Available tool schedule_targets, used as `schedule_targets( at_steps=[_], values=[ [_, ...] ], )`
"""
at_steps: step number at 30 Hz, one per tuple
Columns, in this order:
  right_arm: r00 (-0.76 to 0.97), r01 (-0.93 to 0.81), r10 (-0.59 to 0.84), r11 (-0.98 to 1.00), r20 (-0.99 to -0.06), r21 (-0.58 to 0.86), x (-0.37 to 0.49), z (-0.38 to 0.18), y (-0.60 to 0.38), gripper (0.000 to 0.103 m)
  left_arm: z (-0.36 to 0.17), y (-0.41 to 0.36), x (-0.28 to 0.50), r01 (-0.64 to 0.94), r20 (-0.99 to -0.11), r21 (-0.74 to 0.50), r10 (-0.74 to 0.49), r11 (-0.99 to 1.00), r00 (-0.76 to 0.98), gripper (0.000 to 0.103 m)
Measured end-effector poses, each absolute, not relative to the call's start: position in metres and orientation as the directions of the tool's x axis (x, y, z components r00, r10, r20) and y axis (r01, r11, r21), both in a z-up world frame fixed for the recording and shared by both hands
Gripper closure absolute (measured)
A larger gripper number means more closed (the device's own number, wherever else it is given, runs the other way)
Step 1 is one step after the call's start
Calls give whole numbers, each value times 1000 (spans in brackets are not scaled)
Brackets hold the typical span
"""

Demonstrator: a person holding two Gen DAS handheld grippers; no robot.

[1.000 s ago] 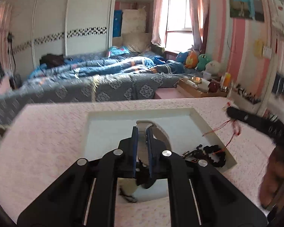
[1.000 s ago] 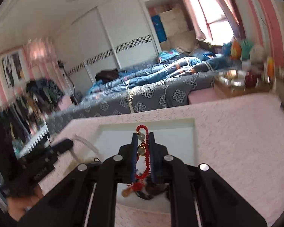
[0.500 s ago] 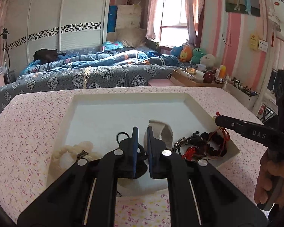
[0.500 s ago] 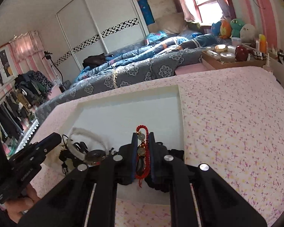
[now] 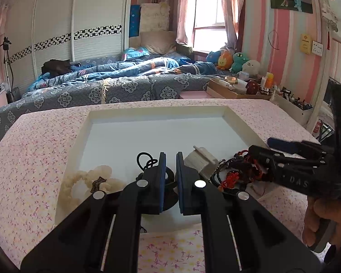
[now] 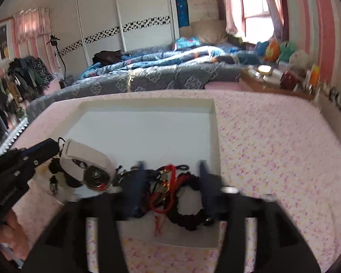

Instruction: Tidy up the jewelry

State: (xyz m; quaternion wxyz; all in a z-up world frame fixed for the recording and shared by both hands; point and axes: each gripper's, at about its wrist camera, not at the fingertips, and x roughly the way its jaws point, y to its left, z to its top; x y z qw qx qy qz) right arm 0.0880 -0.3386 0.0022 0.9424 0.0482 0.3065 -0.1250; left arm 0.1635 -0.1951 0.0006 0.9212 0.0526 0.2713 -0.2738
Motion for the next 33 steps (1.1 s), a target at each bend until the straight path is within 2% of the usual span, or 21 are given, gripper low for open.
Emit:
schedule_targets(
  at_steps=[4,7,9,11,13,14,15,16,17,18,22,23,27,31,33],
  values=[
    [821,257,-214,966,-530,8,78,17,-333,45,7,-193,160,524,-510,-52,-473,850,718,93],
    [830,262,-220,965,-512,10,75,24,-332,45,10,-190,158,513,-493,-47,-466,857,734,80],
    [829,263,-220,965,-514,11,75,25,-332,44,12,-189,157,502,-486,-39,-455,864,746,66],
    [827,267,-224,964,-516,11,76,25,-333,42,13,-189,157,499,-485,-33,-450,866,750,62],
    [824,264,-224,964,-520,2,76,27,-332,40,15,-188,157,487,-474,-15,-435,873,766,43],
    [819,264,-227,965,-527,-6,76,28,-330,38,20,-187,155,463,-464,-4,-412,886,784,23],
    [812,262,-230,965,-536,-17,77,30,-327,34,25,-186,154,456,-449,-9,-411,890,794,10],
    [823,253,-225,967,-521,-17,76,36,-323,31,31,-183,152,451,-420,-20,-417,892,806,7],
    [839,245,-216,969,-500,-8,74,41,-320,22,38,-180,150,443,-395,-26,-416,896,819,3],
    [847,243,-214,970,-486,-4,71,46,-317,15,46,-177,147,429,-378,-14,-402,903,834,3],
    [863,258,-250,965,-439,-42,54,61,-301,9,58,-157,137,375,-364,62,-329,925,871,3],
    [873,256,-248,966,-420,-38,48,61,-298,1,56,-153,134,374,-365,77,-323,924,873,3],
    [905,271,-280,960,-319,-72,26,46,-282,1,25,-129,124,376,-357,79,-326,923,875,3],
    [884,378,-383,923,-268,-71,13,25,-279,2,3,-124,132,328,-440,49,-275,943,855,3],
    [859,450,-455,890,-235,-76,6,26,-275,2,4,-118,130,307,-412,29,-268,951,871,3]
  ],
)
